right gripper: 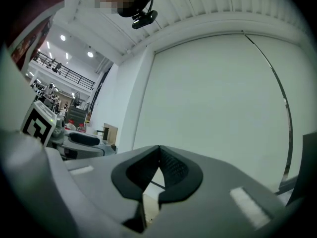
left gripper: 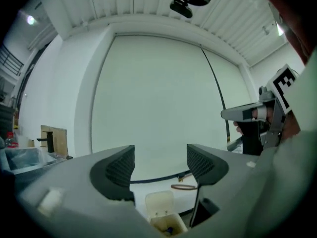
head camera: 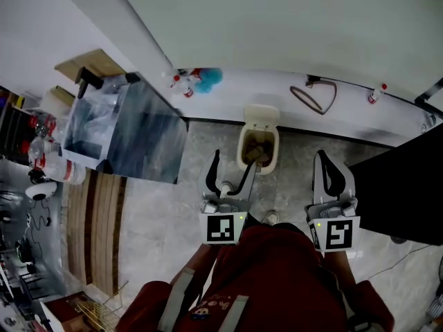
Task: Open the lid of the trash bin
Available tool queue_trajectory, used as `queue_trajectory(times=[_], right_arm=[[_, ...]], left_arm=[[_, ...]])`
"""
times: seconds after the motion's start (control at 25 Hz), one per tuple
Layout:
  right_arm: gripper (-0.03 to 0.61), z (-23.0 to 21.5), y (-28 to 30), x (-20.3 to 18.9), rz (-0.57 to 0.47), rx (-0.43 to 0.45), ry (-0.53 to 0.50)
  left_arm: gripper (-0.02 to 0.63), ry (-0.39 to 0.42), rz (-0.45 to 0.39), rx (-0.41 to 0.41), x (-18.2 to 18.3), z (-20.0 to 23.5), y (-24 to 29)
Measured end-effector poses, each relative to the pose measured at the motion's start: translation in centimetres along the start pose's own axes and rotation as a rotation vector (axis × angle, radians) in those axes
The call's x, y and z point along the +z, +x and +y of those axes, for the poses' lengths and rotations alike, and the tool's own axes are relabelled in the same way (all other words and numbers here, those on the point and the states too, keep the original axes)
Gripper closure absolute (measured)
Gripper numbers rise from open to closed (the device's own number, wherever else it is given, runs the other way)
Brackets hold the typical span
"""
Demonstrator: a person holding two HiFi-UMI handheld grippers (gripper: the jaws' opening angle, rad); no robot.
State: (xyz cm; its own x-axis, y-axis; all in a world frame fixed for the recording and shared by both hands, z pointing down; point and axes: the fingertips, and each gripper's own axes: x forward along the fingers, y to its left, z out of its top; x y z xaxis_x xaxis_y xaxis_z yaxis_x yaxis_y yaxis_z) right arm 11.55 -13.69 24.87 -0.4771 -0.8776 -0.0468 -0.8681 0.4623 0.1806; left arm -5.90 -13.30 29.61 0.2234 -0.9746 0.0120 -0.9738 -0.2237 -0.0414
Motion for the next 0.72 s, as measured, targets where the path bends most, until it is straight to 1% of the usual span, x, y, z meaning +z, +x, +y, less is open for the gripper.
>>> queue_trajectory(times=[0.04, 0.12, 0.24, 0.48, 0.68, 0.72], right_arm=[[0.578, 0.0, 0.0, 0.4, -0.006, -0.004, -0.009], [0.578, -0.2, -0.2, 0.8, -0.013, -0.013, -0.015], [0.578, -0.3, -0.6, 0.7, -0.018, -0.021, -0.011], [0.578, -0.4, -0.9, 0.2, -0.001, -0.031, -0.006], [0.578, -0.4, -0.9, -0.1, 0.006, -0.031, -0.007], [0.578, -0.3, -1.0, -0.2, 0.007, -0.030, -0.008]], left_arm=[[0.275, -0.006, -0.018, 0.009, 0.7, 0.1, -0.2], [0.275, 0.014, -0.040, 0.027, 1.6, 0.2, -0.6], [0.275, 0.050, -0.038, 0.044, 1.6, 0.3, -0.8], [0.276, 0.056, -0.040, 0.047, 1.6, 0.5, -1.1], [0.278, 0.039, -0.032, 0.048, 1.1, 0.6, -1.4], [0.289, 0.037, -0.034, 0.051, 1.2, 0.6, -1.4]])
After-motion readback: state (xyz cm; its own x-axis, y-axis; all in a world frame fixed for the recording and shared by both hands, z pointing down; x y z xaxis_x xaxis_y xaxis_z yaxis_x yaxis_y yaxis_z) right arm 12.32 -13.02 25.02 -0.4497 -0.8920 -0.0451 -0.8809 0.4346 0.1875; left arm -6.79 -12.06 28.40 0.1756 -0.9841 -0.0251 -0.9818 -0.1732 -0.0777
